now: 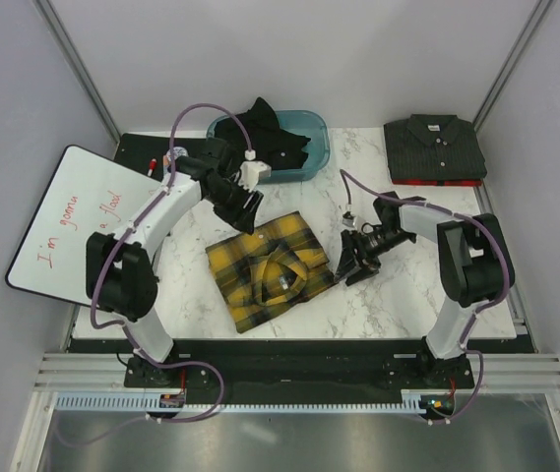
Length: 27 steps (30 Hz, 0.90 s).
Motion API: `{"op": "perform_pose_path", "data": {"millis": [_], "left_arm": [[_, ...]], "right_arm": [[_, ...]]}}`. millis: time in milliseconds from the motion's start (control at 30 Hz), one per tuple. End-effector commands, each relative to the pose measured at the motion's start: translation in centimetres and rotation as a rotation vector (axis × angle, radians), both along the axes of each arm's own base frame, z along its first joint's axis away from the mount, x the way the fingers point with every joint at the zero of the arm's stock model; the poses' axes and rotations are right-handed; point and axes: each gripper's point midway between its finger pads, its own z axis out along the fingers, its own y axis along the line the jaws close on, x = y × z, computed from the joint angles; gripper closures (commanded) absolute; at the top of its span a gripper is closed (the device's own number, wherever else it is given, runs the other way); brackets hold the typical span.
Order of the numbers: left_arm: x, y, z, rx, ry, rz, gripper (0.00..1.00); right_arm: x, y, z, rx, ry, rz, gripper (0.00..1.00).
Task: Fold and stack the long sleeve shirts
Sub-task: Fold the shirt
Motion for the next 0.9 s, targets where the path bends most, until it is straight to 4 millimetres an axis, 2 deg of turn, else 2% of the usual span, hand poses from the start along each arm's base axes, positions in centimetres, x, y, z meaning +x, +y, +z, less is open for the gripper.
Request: {"op": "perform_pose_path", "data": {"millis": [0, 67, 100, 167, 200, 267, 300, 367, 400, 433, 467, 500, 533, 567, 600, 633, 667, 700, 733, 767, 800, 833, 867], "left_arm": [[-0.6, 1.2, -4.8, 0.103, 0.026, -0.095, 0.41], [-0.7, 1.6, -6.2, 0.107, 0.047, -0.085, 0.44], [-1.4, 2.0, -7.3, 0.121, 0.072, -0.093, 0.46], [-2.2, 2.1, -8.0, 0.122, 0.083, -0.113, 0.51], [-3.4, 2.5, -8.8, 0.124, 0.111, -0.128, 0.56], [-4.7, 2.5, -9.3, 0.12, 0.131, -0.149, 0.61], [-6.1, 2.7, -10.1, 0.124, 0.163, -0.165, 0.68], [-8.1, 2.1, -10.5, 0.117, 0.185, -0.215, 0.73], [-10.0, 1.8, -11.3, 0.113, 0.221, -0.251, 0.77], [-11.8, 0.5, -11.6, 0.124, 0.23, -0.319, 0.78], [-13.0, -0.3, -11.8, 0.126, 0.237, -0.358, 0.82], [-14.5, -1.4, -12.3, 0.112, 0.264, -0.379, 0.83], [-16.5, -3.4, -12.5, 0.105, 0.274, -0.45, 0.84], [-17.2, -5.0, -12.3, 0.088, 0.281, -0.473, 0.86], [-18.4, -6.6, -12.5, 0.064, 0.332, -0.477, 0.87], [-19.8, -8.1, -12.2, 0.048, 0.343, -0.517, 0.88], [-19.9, -9.3, -11.3, 0.007, 0.346, -0.527, 0.87], [-20.3, -10.4, -9.7, -0.068, 0.356, -0.541, 0.85], [-19.8, -10.7, -8.6, -0.107, 0.344, -0.532, 0.84], [-19.1, -11.3, -6.7, -0.167, 0.315, -0.532, 0.78], [-18.9, -11.7, -3.7, -0.263, 0.288, -0.532, 0.73], [-16.7, -11.3, -2.2, -0.313, 0.246, -0.473, 0.69], [-15.1, -11.1, -0.7, -0.342, 0.201, -0.439, 0.62]], "right_arm": [[0.5, 1.3, -1.5, -0.016, 0.011, 0.024, 0.35], [1.0, 1.6, -2.4, -0.034, 0.032, 0.017, 0.43], [2.0, 1.7, -2.7, -0.046, 0.003, 0.007, 0.54], [3.0, 1.7, -3.4, -0.061, -0.016, 0.002, 0.67], [4.4, 1.8, -3.6, -0.09, -0.039, -0.03, 0.83], [5.8, 1.8, -4.4, -0.116, -0.063, -0.043, 0.96], [7.6, 2.1, -4.2, -0.132, -0.111, -0.054, 1.0], [9.7, 1.8, -5.7, -0.188, -0.14, -0.068, 1.0], [12.3, 2.3, -5.1, -0.187, -0.204, -0.082, 1.0], [13.7, 2.3, -5.4, -0.203, -0.233, -0.089, 1.0], [16.2, 3.1, -5.1, -0.198, -0.281, -0.094, 1.0], [17.6, 3.5, -4.9, -0.194, -0.314, -0.095, 1.0], [18.7, 4.3, -4.6, -0.193, -0.342, -0.086, 1.0], [21.3, 5.4, -3.5, -0.162, -0.405, -0.08, 0.96], [21.6, 5.9, -2.8, -0.149, -0.405, -0.066, 0.81], [22.4, 6.0, -1.9, -0.137, -0.423, -0.063, 0.74], [23.8, 6.1, 0.6, -0.121, -0.48, -0.067, 0.68], [23.6, 5.4, 1.7, -0.128, -0.472, -0.068, 0.55], [24.2, 4.0, 4.7, -0.12, -0.532, -0.095, 0.51], [23.9, 2.6, 5.1, -0.154, -0.544, -0.11, 0.47], [23.6, 1.5, 5.8, -0.173, -0.577, -0.106, 0.41], [23.1, -0.1, 8.2, -0.183, -0.632, -0.122, 0.39], [21.5, -1.1, 7.1, -0.214, -0.619, -0.092, 0.37]]}}
